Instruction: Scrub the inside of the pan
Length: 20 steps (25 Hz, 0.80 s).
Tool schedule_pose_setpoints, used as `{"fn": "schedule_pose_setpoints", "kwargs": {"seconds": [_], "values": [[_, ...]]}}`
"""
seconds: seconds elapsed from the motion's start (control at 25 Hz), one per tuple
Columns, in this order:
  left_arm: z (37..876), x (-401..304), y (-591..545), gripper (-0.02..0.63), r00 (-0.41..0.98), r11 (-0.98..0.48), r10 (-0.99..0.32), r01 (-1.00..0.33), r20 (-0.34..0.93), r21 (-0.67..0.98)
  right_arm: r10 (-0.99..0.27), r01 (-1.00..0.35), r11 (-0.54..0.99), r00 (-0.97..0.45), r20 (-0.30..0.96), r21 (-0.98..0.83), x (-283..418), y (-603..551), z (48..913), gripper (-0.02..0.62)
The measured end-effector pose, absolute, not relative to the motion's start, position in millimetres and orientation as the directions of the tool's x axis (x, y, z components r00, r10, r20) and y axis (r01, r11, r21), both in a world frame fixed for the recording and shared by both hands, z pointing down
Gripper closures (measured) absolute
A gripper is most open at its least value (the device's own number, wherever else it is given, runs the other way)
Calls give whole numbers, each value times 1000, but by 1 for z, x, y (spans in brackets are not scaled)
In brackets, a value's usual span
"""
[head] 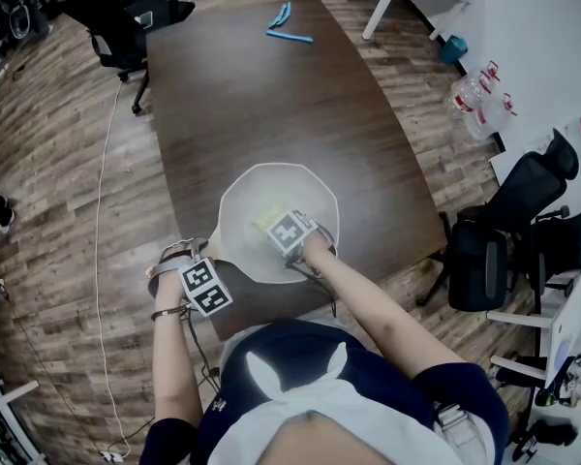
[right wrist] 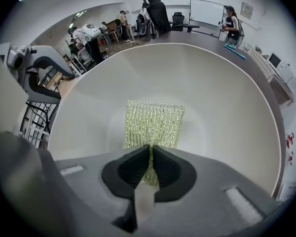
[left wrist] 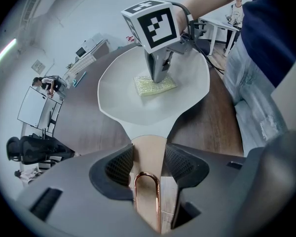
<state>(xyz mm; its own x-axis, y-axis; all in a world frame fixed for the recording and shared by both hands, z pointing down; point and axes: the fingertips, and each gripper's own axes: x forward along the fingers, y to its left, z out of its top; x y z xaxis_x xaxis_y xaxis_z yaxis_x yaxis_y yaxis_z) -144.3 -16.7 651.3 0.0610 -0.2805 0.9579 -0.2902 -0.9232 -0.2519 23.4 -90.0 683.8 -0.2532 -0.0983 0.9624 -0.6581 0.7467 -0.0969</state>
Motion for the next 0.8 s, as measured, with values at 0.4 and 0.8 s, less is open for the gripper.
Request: {"fn": "schedule_pose_setpoints", "kwargs": {"seconds": [0.4,0.8], "values": [[651,-143,-18,402,57,-923,-274,-297,960,-246,-106,-570,818,-284,953,-79,-1,-84,682,569],[652,-142,-15,402,79,-914,-247,-351,966,-205,-201,-626,755,-505,839,-196,16,-92,637,451]]}}
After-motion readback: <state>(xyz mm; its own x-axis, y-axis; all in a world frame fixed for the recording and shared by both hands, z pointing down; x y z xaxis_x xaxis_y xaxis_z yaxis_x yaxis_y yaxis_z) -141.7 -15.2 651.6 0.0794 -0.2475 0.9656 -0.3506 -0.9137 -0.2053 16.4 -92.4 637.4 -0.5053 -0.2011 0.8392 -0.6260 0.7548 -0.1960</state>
